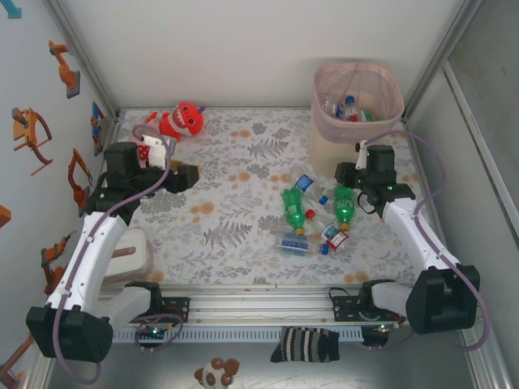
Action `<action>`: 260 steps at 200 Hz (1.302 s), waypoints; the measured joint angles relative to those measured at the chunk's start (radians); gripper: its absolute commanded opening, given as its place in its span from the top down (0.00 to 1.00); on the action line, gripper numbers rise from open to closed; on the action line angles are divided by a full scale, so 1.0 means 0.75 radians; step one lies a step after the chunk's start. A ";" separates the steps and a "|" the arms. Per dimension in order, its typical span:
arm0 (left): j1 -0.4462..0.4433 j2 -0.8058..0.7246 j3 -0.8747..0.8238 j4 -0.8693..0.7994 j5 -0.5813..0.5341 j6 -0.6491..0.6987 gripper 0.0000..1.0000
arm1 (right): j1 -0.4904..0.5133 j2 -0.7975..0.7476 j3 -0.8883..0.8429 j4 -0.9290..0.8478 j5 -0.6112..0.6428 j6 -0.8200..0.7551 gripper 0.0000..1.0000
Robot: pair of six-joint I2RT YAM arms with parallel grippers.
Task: Put the plastic bottles in the bin
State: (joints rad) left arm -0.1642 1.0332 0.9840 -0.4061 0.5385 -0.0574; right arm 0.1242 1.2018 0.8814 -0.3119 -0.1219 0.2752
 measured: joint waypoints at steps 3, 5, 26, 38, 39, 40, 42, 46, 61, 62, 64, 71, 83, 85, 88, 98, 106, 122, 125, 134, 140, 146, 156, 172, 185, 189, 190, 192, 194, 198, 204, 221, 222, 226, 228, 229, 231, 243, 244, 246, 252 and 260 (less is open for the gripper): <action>0.000 -0.003 -0.004 0.003 0.000 -0.003 0.30 | 0.001 0.000 -0.001 -0.020 0.003 -0.001 0.49; 0.000 -0.006 -0.007 0.006 0.000 -0.003 0.30 | 0.000 0.001 -0.002 -0.034 0.007 0.001 0.48; 0.000 -0.017 -0.015 0.014 0.000 -0.013 0.30 | 0.000 0.030 -0.026 -0.130 0.017 0.021 0.40; 0.000 -0.017 -0.015 0.020 0.000 -0.017 0.30 | 0.000 0.061 -0.048 -0.158 0.016 0.023 0.34; 0.000 -0.017 -0.015 0.021 0.000 -0.018 0.30 | 0.000 0.064 -0.049 -0.159 0.016 0.027 0.34; 0.001 -0.017 -0.015 0.021 0.000 -0.018 0.30 | 0.000 0.069 -0.052 -0.163 0.015 0.028 0.34; 0.001 -0.017 -0.015 0.022 0.000 -0.019 0.30 | 0.000 0.073 -0.054 -0.164 0.015 0.024 0.32; 0.001 -0.017 -0.015 0.023 0.000 -0.021 0.30 | 0.000 0.089 -0.062 -0.170 0.015 0.031 0.31; 0.001 -0.017 -0.015 0.026 0.000 -0.022 0.30 | -0.001 0.151 -0.072 -0.190 0.015 0.030 0.29; 0.001 -0.017 -0.015 0.026 -0.001 -0.022 0.30 | -0.001 0.157 -0.072 -0.192 0.015 0.027 0.29; 0.001 -0.017 -0.015 0.027 -0.001 -0.022 0.30 | -0.002 0.164 -0.072 -0.193 0.015 0.027 0.28; 0.001 -0.017 -0.015 0.027 -0.003 -0.022 0.30 | -0.003 0.195 -0.072 -0.198 0.015 0.030 0.28; 0.001 -0.017 -0.015 0.027 -0.010 -0.022 0.30 | -0.007 0.240 -0.072 -0.199 0.018 0.030 0.28; 0.001 -0.017 -0.015 0.027 -0.010 -0.022 0.30 | -0.007 0.247 -0.072 -0.199 0.021 0.031 0.28; 0.001 -0.017 -0.015 0.027 -0.011 -0.022 0.30 | -0.008 0.255 -0.072 -0.202 0.026 0.031 0.28; 0.001 -0.017 -0.015 0.027 -0.020 -0.021 0.31 | -0.010 0.274 -0.072 -0.207 0.040 0.032 0.28; 0.001 -0.017 -0.015 0.027 -0.025 -0.021 0.30 | -0.013 0.286 -0.072 -0.208 0.051 0.032 0.28; 0.001 -0.017 -0.015 0.027 -0.030 -0.021 0.30 | -0.024 0.320 -0.060 -0.212 0.067 0.032 0.28; 0.001 -0.017 -0.015 0.027 -0.030 -0.021 0.30 | -0.027 0.328 -0.056 -0.213 0.072 0.032 0.28; 0.001 -0.017 -0.015 0.027 -0.031 -0.022 0.31 | -0.035 0.354 -0.044 -0.215 0.080 0.032 0.28; 0.001 -0.017 -0.015 0.027 -0.031 -0.021 0.30 | -0.040 0.371 -0.036 -0.215 0.084 0.032 0.28; 0.002 -0.017 -0.015 0.027 -0.031 -0.021 0.30 | -0.044 0.388 -0.028 -0.216 0.085 0.032 0.28; 0.002 -0.017 -0.015 0.027 -0.032 -0.021 0.30 | -0.050 0.413 -0.021 -0.217 0.085 0.030 0.28; 0.002 -0.017 -0.015 0.027 -0.034 -0.021 0.30 | -0.057 0.445 -0.019 -0.218 0.085 0.028 0.30; 0.002 -0.017 -0.015 0.027 -0.034 -0.021 0.30 | -0.065 0.457 -0.019 -0.218 0.085 0.027 0.31; 0.003 -0.017 -0.015 0.027 -0.034 -0.021 0.30 | -0.068 0.457 -0.019 -0.218 0.084 0.027 0.31; 0.003 -0.017 -0.015 0.027 -0.034 -0.021 0.30 | -0.069 0.457 -0.019 -0.218 0.085 0.027 0.31; 0.003 -0.017 -0.015 0.027 -0.034 -0.021 0.30 | -0.071 0.457 -0.019 -0.218 0.085 0.027 0.31; 0.003 -0.017 -0.015 0.027 -0.034 -0.021 0.31 | -0.074 0.457 -0.019 -0.218 0.085 0.027 0.31; 0.003 -0.017 -0.015 0.027 -0.034 -0.021 0.30 | -0.077 0.457 -0.019 -0.218 0.084 0.027 0.32; 0.003 -0.017 -0.015 0.027 -0.034 -0.021 0.30 | -0.084 0.457 -0.019 -0.217 0.084 0.027 0.33; 0.003 -0.017 -0.015 0.027 -0.034 -0.021 0.30 | -0.101 0.457 -0.019 -0.217 0.085 0.022 0.36; 0.003 -0.017 -0.015 0.027 -0.034 -0.021 0.30 | -0.102 0.457 -0.019 -0.217 0.084 0.022 0.36; 0.003 -0.017 -0.015 0.027 -0.035 -0.021 0.30 | -0.104 0.456 -0.019 -0.217 0.085 0.022 0.37; 0.003 -0.017 -0.015 0.027 -0.035 -0.021 0.30 | -0.105 0.456 -0.019 -0.217 0.085 0.022 0.37; 0.003 -0.017 -0.015 0.027 -0.035 -0.021 0.30 | -0.106 0.456 -0.019 -0.217 0.085 0.022 0.37; 0.003 -0.017 -0.015 0.027 -0.034 -0.021 0.30 | -0.107 0.455 -0.019 -0.217 0.084 0.023 0.37; 0.003 -0.017 -0.015 0.027 -0.035 -0.021 0.30 | -0.111 0.448 -0.019 -0.218 0.085 0.022 0.38; 0.003 -0.017 -0.015 0.027 -0.035 -0.021 0.30 | -0.111 0.448 -0.019 -0.218 0.085 0.022 0.38; 0.003 -0.017 -0.015 0.027 -0.035 -0.021 0.30 | -0.112 0.446 -0.019 -0.219 0.085 0.022 0.38; 0.003 -0.017 -0.016 0.027 -0.035 -0.021 0.30 | -0.112 0.437 -0.019 -0.222 0.085 0.022 0.38; 0.003 -0.017 -0.015 0.027 -0.035 -0.021 0.30 | -0.112 0.422 -0.019 -0.229 0.086 0.022 0.38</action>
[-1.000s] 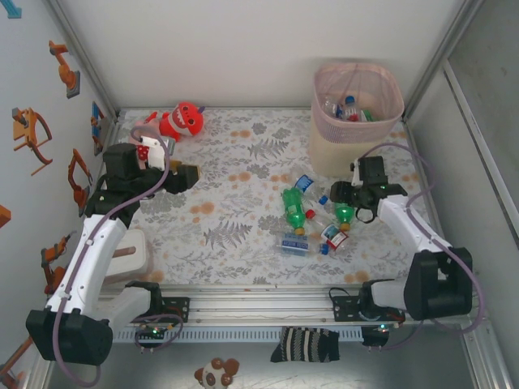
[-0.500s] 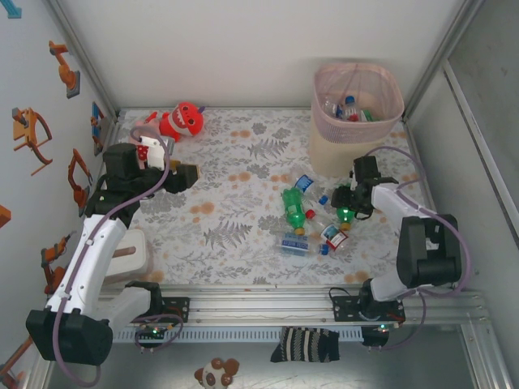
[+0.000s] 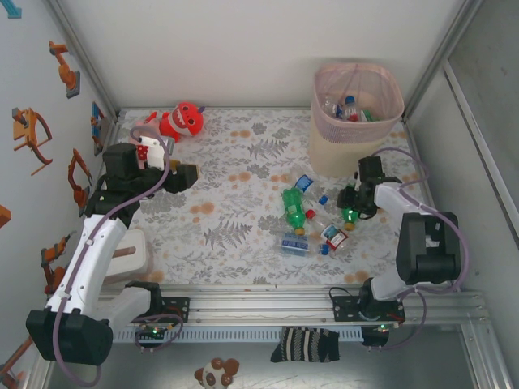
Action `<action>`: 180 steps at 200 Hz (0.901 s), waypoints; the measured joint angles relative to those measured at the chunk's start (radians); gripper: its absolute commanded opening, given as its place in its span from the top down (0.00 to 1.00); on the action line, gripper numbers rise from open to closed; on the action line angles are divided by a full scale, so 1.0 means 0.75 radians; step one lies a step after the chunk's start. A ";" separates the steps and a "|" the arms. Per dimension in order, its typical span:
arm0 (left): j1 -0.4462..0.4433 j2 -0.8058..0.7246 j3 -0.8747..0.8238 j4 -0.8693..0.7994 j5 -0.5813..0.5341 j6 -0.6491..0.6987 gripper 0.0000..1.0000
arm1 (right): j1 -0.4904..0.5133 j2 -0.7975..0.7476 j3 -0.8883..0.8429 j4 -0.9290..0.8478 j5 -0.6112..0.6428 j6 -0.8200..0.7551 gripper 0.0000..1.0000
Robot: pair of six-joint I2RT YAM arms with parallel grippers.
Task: Put the plastic bottles in the bin
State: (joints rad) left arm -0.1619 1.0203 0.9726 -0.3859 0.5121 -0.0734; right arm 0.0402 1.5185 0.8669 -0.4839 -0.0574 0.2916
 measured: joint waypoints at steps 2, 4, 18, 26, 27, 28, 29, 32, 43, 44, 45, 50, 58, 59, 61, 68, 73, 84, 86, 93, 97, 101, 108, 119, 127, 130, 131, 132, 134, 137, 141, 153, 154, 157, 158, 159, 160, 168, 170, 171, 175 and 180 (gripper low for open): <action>0.000 0.000 0.000 0.000 0.000 0.000 0.30 | 0.000 -0.005 0.000 -0.003 0.001 0.000 0.38; 0.000 0.000 -0.001 0.000 0.000 0.000 0.30 | 0.000 -0.009 0.000 -0.004 0.001 0.000 0.39; 0.000 0.000 0.000 0.000 -0.001 0.000 0.30 | 0.000 -0.051 0.003 -0.027 0.011 0.000 0.38; 0.000 0.000 -0.001 0.000 -0.003 0.000 0.30 | 0.000 -0.075 0.011 -0.050 0.020 -0.001 0.39; 0.000 0.000 -0.001 0.000 -0.004 0.000 0.30 | 0.000 -0.081 0.013 -0.056 0.023 -0.001 0.39; 0.000 0.000 -0.001 0.000 -0.004 0.000 0.30 | 0.000 -0.084 0.014 -0.058 0.024 -0.001 0.39; 0.000 0.000 -0.001 0.000 -0.005 0.000 0.30 | 0.000 -0.086 0.015 -0.059 0.025 -0.001 0.39; 0.000 0.000 -0.001 0.000 -0.005 0.000 0.30 | 0.000 -0.095 0.020 -0.068 0.028 -0.001 0.39; 0.000 0.000 -0.001 0.000 -0.010 0.000 0.30 | 0.000 -0.135 0.045 -0.104 0.036 -0.001 0.39; 0.000 0.000 -0.001 0.000 -0.010 0.000 0.30 | 0.000 -0.138 0.047 -0.108 0.037 -0.001 0.39; 0.000 0.000 -0.001 0.000 -0.010 0.000 0.30 | 0.000 -0.144 0.052 -0.112 0.037 -0.001 0.39; 0.001 0.000 -0.001 0.000 -0.012 0.000 0.30 | 0.000 -0.166 0.069 -0.135 0.041 -0.001 0.39; 0.001 0.000 -0.001 0.000 -0.016 0.000 0.30 | 0.000 -0.197 0.098 -0.163 0.044 -0.001 0.39; 0.001 0.000 -0.001 0.000 -0.017 0.000 0.30 | 0.000 -0.204 0.103 -0.168 0.044 -0.001 0.39; 0.002 0.000 -0.001 0.000 -0.018 0.000 0.30 | 0.000 -0.215 0.113 -0.178 0.045 -0.001 0.39; 0.003 0.000 -0.001 0.000 -0.021 0.000 0.30 | 0.000 -0.247 0.143 -0.203 0.048 -0.002 0.39; 0.005 0.000 -0.001 0.000 -0.024 0.000 0.30 | 0.000 -0.267 0.165 -0.223 0.049 -0.003 0.39; 0.008 0.001 -0.001 0.000 -0.025 0.000 0.30 | 0.000 -0.319 0.224 -0.270 0.059 -0.005 0.39; 0.008 0.001 -0.001 0.000 -0.026 0.000 0.30 | 0.000 -0.330 0.236 -0.279 0.060 -0.005 0.39; 0.010 0.001 -0.001 0.000 -0.028 0.000 0.30 | 0.000 -0.358 0.274 -0.307 0.064 -0.006 0.39; 0.010 0.001 -0.001 0.000 -0.029 0.000 0.30 | 0.000 -0.374 0.296 -0.321 0.066 -0.006 0.39; 0.012 0.002 -0.001 0.001 -0.029 0.000 0.30 | 0.000 -0.391 0.323 -0.340 0.067 -0.007 0.39; 0.014 0.004 -0.001 0.001 -0.028 0.001 0.31 | 0.000 -0.411 0.365 -0.365 0.069 -0.010 0.39; 0.017 0.009 -0.001 0.001 -0.029 0.000 0.31 | 0.000 -0.435 0.430 -0.404 0.069 -0.015 0.39; 0.020 0.014 -0.001 0.002 -0.029 0.000 0.31 | 0.000 -0.446 0.485 -0.431 0.069 -0.020 0.39; 0.021 0.015 -0.001 0.002 -0.030 0.000 0.31 | 0.000 -0.448 0.505 -0.444 0.069 -0.021 0.39; 0.021 0.016 -0.001 0.002 -0.029 0.000 0.31 | 0.000 -0.448 0.510 -0.447 0.069 -0.022 0.39; 0.022 0.016 -0.001 0.002 -0.029 0.000 0.31 | 0.000 -0.448 0.520 -0.451 0.069 -0.023 0.39; 0.023 0.016 -0.002 0.002 -0.029 0.000 0.31 | 0.000 -0.449 0.530 -0.454 0.069 -0.025 0.39; 0.024 0.018 -0.003 0.004 -0.029 0.000 0.31 | 0.000 -0.449 0.550 -0.463 0.069 -0.026 0.39; 0.025 0.018 -0.004 0.004 -0.030 0.000 0.31 | 0.000 -0.448 0.582 -0.476 0.069 -0.031 0.39; 0.027 0.020 -0.010 0.007 -0.030 0.000 0.31 | 0.000 -0.436 0.670 -0.509 0.071 -0.041 0.39; 0.027 0.020 -0.011 0.007 -0.031 0.000 0.30 | 0.000 -0.435 0.676 -0.512 0.071 -0.042 0.39; 0.027 0.021 -0.013 0.007 -0.032 0.000 0.31 | 0.000 -0.429 0.700 -0.522 0.071 -0.045 0.38; 0.027 0.021 -0.013 0.007 -0.032 0.001 0.31 | 0.000 -0.428 0.706 -0.525 0.071 -0.046 0.39; 0.027 0.022 -0.014 0.007 -0.033 0.000 0.31 | 0.000 -0.425 0.719 -0.526 0.073 -0.047 0.39; 0.027 0.022 -0.014 0.007 -0.033 0.000 0.31 | 0.000 -0.424 0.725 -0.527 0.073 -0.048 0.39; 0.028 0.024 -0.018 0.007 -0.035 0.001 0.31 | 0.000 -0.404 0.793 -0.542 0.075 -0.058 0.39; 0.028 0.024 -0.018 0.007 -0.034 0.001 0.31 | 0.000 -0.399 0.806 -0.545 0.075 -0.061 0.39; 0.028 0.025 -0.018 0.007 -0.034 0.001 0.31 | 0.000 -0.395 0.819 -0.546 0.075 -0.062 0.39; 0.028 0.026 -0.019 0.007 -0.035 0.001 0.31 | 0.000 -0.383 0.851 -0.548 0.075 -0.067 0.39; 0.028 0.028 -0.020 0.007 -0.035 0.001 0.31 | 0.000 -0.365 0.897 -0.556 0.076 -0.073 0.39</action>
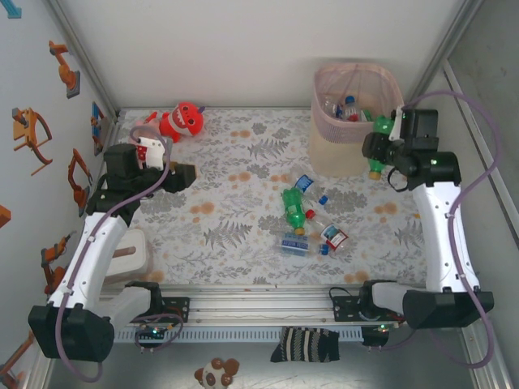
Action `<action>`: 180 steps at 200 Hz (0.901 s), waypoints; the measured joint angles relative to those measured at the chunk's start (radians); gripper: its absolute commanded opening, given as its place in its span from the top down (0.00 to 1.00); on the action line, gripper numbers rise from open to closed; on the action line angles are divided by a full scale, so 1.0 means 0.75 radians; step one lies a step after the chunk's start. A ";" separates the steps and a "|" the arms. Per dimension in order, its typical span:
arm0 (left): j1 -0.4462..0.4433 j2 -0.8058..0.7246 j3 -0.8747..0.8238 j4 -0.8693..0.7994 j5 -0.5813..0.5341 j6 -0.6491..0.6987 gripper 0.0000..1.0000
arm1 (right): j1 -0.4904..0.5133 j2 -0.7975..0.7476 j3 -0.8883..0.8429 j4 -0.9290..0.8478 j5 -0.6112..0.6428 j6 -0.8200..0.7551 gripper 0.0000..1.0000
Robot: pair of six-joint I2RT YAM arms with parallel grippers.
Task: Put the plastic bottles in the bin
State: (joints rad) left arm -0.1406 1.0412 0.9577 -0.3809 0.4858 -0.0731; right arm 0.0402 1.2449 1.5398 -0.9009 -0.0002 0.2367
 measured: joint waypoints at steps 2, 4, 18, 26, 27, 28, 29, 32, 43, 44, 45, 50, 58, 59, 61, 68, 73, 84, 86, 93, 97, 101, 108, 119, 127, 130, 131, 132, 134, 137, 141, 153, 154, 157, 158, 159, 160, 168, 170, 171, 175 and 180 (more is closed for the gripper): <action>0.001 0.000 0.000 0.000 -0.001 0.000 0.31 | 0.000 0.010 0.020 -0.003 -0.001 -0.003 0.39; 0.001 0.000 0.000 0.000 -0.001 0.000 0.31 | 0.000 0.016 0.035 -0.005 0.001 -0.004 0.39; 0.006 0.002 -0.001 0.000 -0.005 0.000 0.31 | 0.000 0.083 0.161 -0.013 0.003 -0.022 0.39; 0.007 0.002 -0.001 0.000 -0.009 0.000 0.31 | 0.000 0.126 0.227 -0.015 0.003 -0.034 0.39; 0.008 0.002 -0.001 0.000 -0.009 0.000 0.31 | 0.000 0.135 0.240 -0.013 0.003 -0.035 0.39; 0.008 0.002 -0.001 0.000 -0.009 0.000 0.31 | 0.000 0.139 0.246 -0.013 0.003 -0.037 0.39; 0.008 0.002 -0.001 0.000 -0.009 0.000 0.31 | 0.000 0.144 0.253 -0.014 0.003 -0.038 0.39; 0.009 0.002 -0.001 0.000 -0.010 0.000 0.31 | 0.000 0.166 0.285 -0.015 0.003 -0.041 0.39; 0.012 0.003 -0.001 0.000 -0.011 0.000 0.31 | 0.000 0.234 0.369 -0.011 0.004 -0.059 0.39; 0.012 0.003 -0.001 0.000 -0.011 0.000 0.31 | 0.000 0.243 0.381 -0.012 0.004 -0.061 0.39; 0.012 0.003 -0.001 0.000 -0.011 0.000 0.31 | 0.000 0.248 0.389 -0.012 0.005 -0.063 0.39; 0.014 0.003 -0.001 0.000 -0.012 0.000 0.31 | 0.000 0.280 0.425 -0.010 0.008 -0.071 0.39; 0.014 0.003 -0.001 0.001 -0.016 0.000 0.31 | 0.000 0.339 0.493 -0.011 0.016 -0.084 0.39; 0.014 0.003 -0.001 0.001 -0.016 0.001 0.31 | 0.000 0.345 0.499 -0.011 0.017 -0.085 0.39; 0.014 0.003 -0.001 0.000 -0.018 0.001 0.31 | 0.000 0.362 0.516 -0.009 0.018 -0.090 0.39; 0.014 0.003 -0.001 0.000 -0.020 0.001 0.31 | -0.001 0.413 0.572 -0.009 0.023 -0.102 0.39; 0.015 0.003 -0.001 0.000 -0.021 0.001 0.31 | -0.003 0.451 0.613 -0.010 0.026 -0.109 0.39; 0.015 0.003 -0.001 0.000 -0.023 0.001 0.31 | -0.006 0.533 0.695 -0.010 0.027 -0.125 0.39; 0.015 0.003 -0.001 0.001 -0.023 0.001 0.31 | -0.007 0.547 0.711 -0.010 0.027 -0.129 0.39; 0.015 0.003 -0.001 0.000 -0.024 0.001 0.31 | -0.010 0.598 0.760 -0.009 0.027 -0.138 0.39; 0.015 0.003 -0.001 0.000 -0.025 0.001 0.31 | -0.012 0.625 0.785 -0.008 0.026 -0.140 0.39; 0.016 0.003 -0.001 0.000 -0.025 0.001 0.31 | -0.014 0.652 0.810 -0.005 0.025 -0.143 0.39; 0.017 0.003 -0.001 0.000 -0.025 0.001 0.31 | -0.017 0.694 0.847 0.000 0.021 -0.149 0.39; 0.023 0.004 -0.001 0.001 -0.026 0.001 0.31 | -0.022 0.751 0.892 0.004 0.017 -0.156 0.39; 0.025 0.005 -0.001 0.001 -0.028 0.002 0.31 | -0.025 0.787 0.915 0.011 0.012 -0.163 0.39; 0.027 0.005 -0.001 0.000 -0.030 0.002 0.31 | -0.026 0.801 0.922 0.015 0.010 -0.164 0.39; 0.028 0.005 -0.001 0.000 -0.029 0.002 0.31 | -0.026 0.804 0.923 0.015 0.009 -0.164 0.39; 0.028 0.005 -0.001 0.000 -0.029 0.002 0.31 | -0.027 0.806 0.925 0.015 0.008 -0.164 0.39; 0.030 0.006 -0.001 0.001 -0.030 0.002 0.31 | -0.027 0.814 0.928 0.017 0.006 -0.166 0.39; 0.032 0.007 -0.001 0.000 -0.030 0.003 0.31 | -0.029 0.826 0.932 0.019 0.001 -0.168 0.39; 0.032 0.008 -0.001 0.000 -0.030 0.004 0.31 | -0.030 0.838 0.935 0.022 -0.005 -0.169 0.39; 0.034 0.010 -0.001 0.000 -0.030 0.005 0.31 | -0.033 0.874 0.937 0.026 -0.019 -0.174 0.39; 0.035 0.011 -0.001 0.000 -0.030 0.005 0.31 | -0.033 0.876 0.937 0.026 -0.019 -0.174 0.39; 0.036 0.011 -0.001 0.000 -0.030 0.005 0.31 | -0.033 0.886 0.937 0.025 -0.023 -0.174 0.39; 0.036 0.011 -0.001 0.001 -0.030 0.005 0.31 | -0.033 0.889 0.937 0.025 -0.024 -0.174 0.39; 0.036 0.012 -0.001 0.000 -0.030 0.005 0.31 | -0.034 0.891 0.937 0.025 -0.025 -0.174 0.39; 0.037 0.012 -0.001 0.000 -0.030 0.005 0.31 | -0.034 0.892 0.937 0.025 -0.026 -0.174 0.39; 0.039 0.013 -0.001 0.000 -0.031 0.005 0.31 | -0.034 0.913 0.937 0.025 -0.044 -0.174 0.39; 0.040 0.013 -0.001 0.000 -0.030 0.005 0.31 | -0.034 0.917 0.936 0.026 -0.045 -0.174 0.39; 0.041 0.013 -0.001 0.000 -0.030 0.005 0.31 | -0.034 0.921 0.935 0.026 -0.048 -0.174 0.39; 0.042 0.013 -0.001 0.000 -0.031 0.005 0.31 | -0.034 0.928 0.934 0.026 -0.054 -0.174 0.38; 0.044 0.013 -0.001 0.000 -0.031 0.005 0.31 | -0.034 0.937 0.930 0.026 -0.063 -0.174 0.38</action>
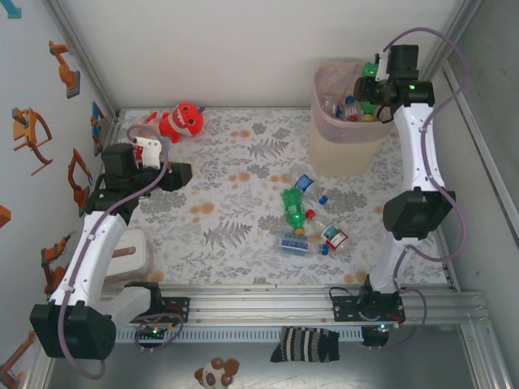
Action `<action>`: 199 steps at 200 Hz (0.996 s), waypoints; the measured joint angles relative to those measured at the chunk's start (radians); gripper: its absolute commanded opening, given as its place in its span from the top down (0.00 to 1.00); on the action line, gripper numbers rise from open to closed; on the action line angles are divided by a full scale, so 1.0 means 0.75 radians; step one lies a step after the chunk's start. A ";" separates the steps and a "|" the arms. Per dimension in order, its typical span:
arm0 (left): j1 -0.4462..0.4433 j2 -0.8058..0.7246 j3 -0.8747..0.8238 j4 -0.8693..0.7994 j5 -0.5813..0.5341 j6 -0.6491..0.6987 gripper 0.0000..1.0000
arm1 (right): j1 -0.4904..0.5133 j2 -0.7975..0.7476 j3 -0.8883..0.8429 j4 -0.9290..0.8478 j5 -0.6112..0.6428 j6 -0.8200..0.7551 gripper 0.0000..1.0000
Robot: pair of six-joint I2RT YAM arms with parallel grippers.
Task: Put the plastic bottles in the bin
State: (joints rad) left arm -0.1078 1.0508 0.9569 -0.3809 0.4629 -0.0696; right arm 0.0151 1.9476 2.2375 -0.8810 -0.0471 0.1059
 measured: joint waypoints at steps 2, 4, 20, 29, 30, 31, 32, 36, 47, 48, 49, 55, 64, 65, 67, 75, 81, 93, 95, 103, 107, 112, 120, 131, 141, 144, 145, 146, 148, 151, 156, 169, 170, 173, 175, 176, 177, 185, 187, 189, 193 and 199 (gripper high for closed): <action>0.001 0.000 0.000 0.000 0.000 0.001 0.31 | 0.000 0.003 -0.002 0.000 -0.003 0.001 0.39; 0.001 0.000 0.000 0.000 0.000 0.000 0.31 | 0.000 0.007 -0.005 0.003 -0.008 0.001 0.39; 0.007 0.002 0.000 0.001 0.001 0.000 0.31 | 0.000 0.024 -0.041 0.013 -0.033 0.001 0.39; 0.008 0.005 0.000 0.000 0.001 0.000 0.31 | 0.000 0.038 -0.065 0.016 -0.049 0.002 0.38; 0.008 0.005 0.000 0.000 0.001 0.000 0.31 | 0.000 0.039 -0.067 0.016 -0.051 0.002 0.39; 0.008 0.006 0.000 0.001 0.001 0.000 0.31 | 0.000 0.040 -0.069 0.016 -0.052 0.002 0.39; 0.008 0.006 0.000 0.000 0.001 0.000 0.31 | 0.000 0.042 -0.074 0.018 -0.053 0.002 0.38; 0.009 0.008 0.000 0.000 0.001 0.000 0.31 | 0.000 0.047 -0.085 0.019 -0.058 0.002 0.39; 0.013 0.012 0.000 0.000 0.002 0.000 0.31 | 0.000 0.066 -0.112 0.020 -0.070 0.003 0.38; 0.013 0.012 0.000 0.000 0.002 0.000 0.31 | 0.000 0.068 -0.114 0.021 -0.071 0.003 0.38; 0.013 0.013 0.000 0.000 0.002 0.000 0.31 | 0.000 0.069 -0.115 0.023 -0.072 0.003 0.38; 0.015 0.014 0.000 0.000 0.002 0.000 0.31 | 0.000 0.078 -0.126 0.032 -0.076 0.003 0.38; 0.017 0.015 0.000 0.000 0.001 0.000 0.31 | -0.002 0.091 -0.139 0.038 -0.082 0.004 0.37; 0.017 0.015 0.000 0.000 0.002 0.000 0.30 | -0.002 0.092 -0.140 0.039 -0.084 0.004 0.36; 0.018 0.015 0.000 0.000 0.001 0.000 0.31 | -0.003 0.094 -0.142 0.040 -0.086 0.004 0.36; 0.018 0.015 0.000 0.000 0.002 0.000 0.31 | -0.003 0.101 -0.146 0.047 -0.090 0.008 0.34; 0.020 0.015 0.000 0.001 0.002 0.000 0.31 | -0.005 0.104 -0.146 0.054 -0.092 0.011 0.33; 0.022 0.015 0.000 0.001 0.002 0.000 0.31 | -0.009 0.107 -0.148 0.065 -0.097 0.018 0.31; 0.022 0.015 0.000 0.001 0.002 0.000 0.31 | -0.009 0.108 -0.148 0.064 -0.098 0.018 0.30; 0.023 0.015 0.000 0.001 0.002 0.000 0.31 | -0.010 0.112 -0.149 0.064 -0.102 0.023 0.29; 0.024 0.015 0.000 0.001 0.003 0.000 0.31 | -0.010 0.115 -0.151 0.064 -0.104 0.024 0.29; 0.024 0.015 0.000 0.001 0.002 0.000 0.31 | -0.010 0.117 -0.154 0.064 -0.107 0.030 0.29; 0.024 0.015 0.000 0.000 0.002 0.000 0.31 | -0.010 0.120 -0.158 0.064 -0.112 0.033 0.28; 0.024 0.015 0.000 0.001 0.002 0.000 0.31 | -0.010 0.121 -0.160 0.063 -0.119 0.038 0.28; 0.024 0.015 0.000 0.001 0.003 0.000 0.31 | -0.010 0.119 -0.160 0.063 -0.123 0.039 0.27; 0.024 0.015 0.000 0.001 0.003 0.000 0.31 | -0.010 0.117 -0.160 0.063 -0.123 0.039 0.27; 0.024 0.015 0.000 0.001 0.003 0.000 0.31 | -0.010 0.117 -0.160 0.063 -0.123 0.040 0.26; 0.024 0.015 0.000 0.001 0.003 0.000 0.31 | -0.010 0.116 -0.160 0.063 -0.123 0.040 0.26; 0.024 0.015 0.000 0.001 0.003 0.000 0.31 | -0.010 0.116 -0.160 0.063 -0.123 0.041 0.26; 0.024 0.015 0.000 0.001 0.003 0.000 0.31 | -0.010 0.115 -0.160 0.063 -0.123 0.042 0.26; 0.024 0.015 0.000 0.001 0.003 0.000 0.31 | -0.010 0.112 -0.160 0.063 -0.124 0.044 0.26; 0.025 0.015 0.000 0.001 0.003 0.000 0.31 | -0.010 0.099 -0.160 0.060 -0.127 0.048 0.23; 0.026 0.015 0.000 0.001 0.003 0.000 0.31 | -0.010 0.098 -0.160 0.059 -0.127 0.049 0.23; 0.026 0.015 0.000 0.001 0.004 0.000 0.31 | -0.010 0.094 -0.160 0.055 -0.127 0.048 0.22; 0.026 0.015 0.000 0.001 0.004 0.000 0.31 | -0.010 0.091 -0.160 0.053 -0.127 0.049 0.22; 0.027 0.015 0.000 0.000 0.004 0.000 0.31 | -0.010 0.089 -0.160 0.052 -0.127 0.049 0.22; 0.027 0.015 0.000 0.000 0.005 0.000 0.31 | -0.010 0.087 -0.160 0.051 -0.127 0.050 0.22; 0.030 0.015 0.000 0.001 0.007 0.000 0.31 | -0.010 0.070 -0.160 0.040 -0.127 0.052 0.22; 0.030 0.015 0.000 0.001 0.008 0.000 0.31 | -0.010 0.066 -0.160 0.037 -0.127 0.052 0.22; 0.031 0.015 0.000 0.001 0.008 0.000 0.31 | -0.010 0.062 -0.160 0.035 -0.127 0.053 0.22; 0.032 0.015 0.000 0.001 0.008 0.000 0.31 | -0.010 0.051 -0.160 0.031 -0.127 0.053 0.22; 0.033 0.015 0.000 0.000 0.009 0.000 0.31 | -0.010 0.036 -0.160 0.026 -0.127 0.053 0.22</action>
State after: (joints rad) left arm -0.0834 1.0618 0.9569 -0.3809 0.4694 -0.0696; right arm 0.0078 1.9743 2.1174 -0.8616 -0.1425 0.1459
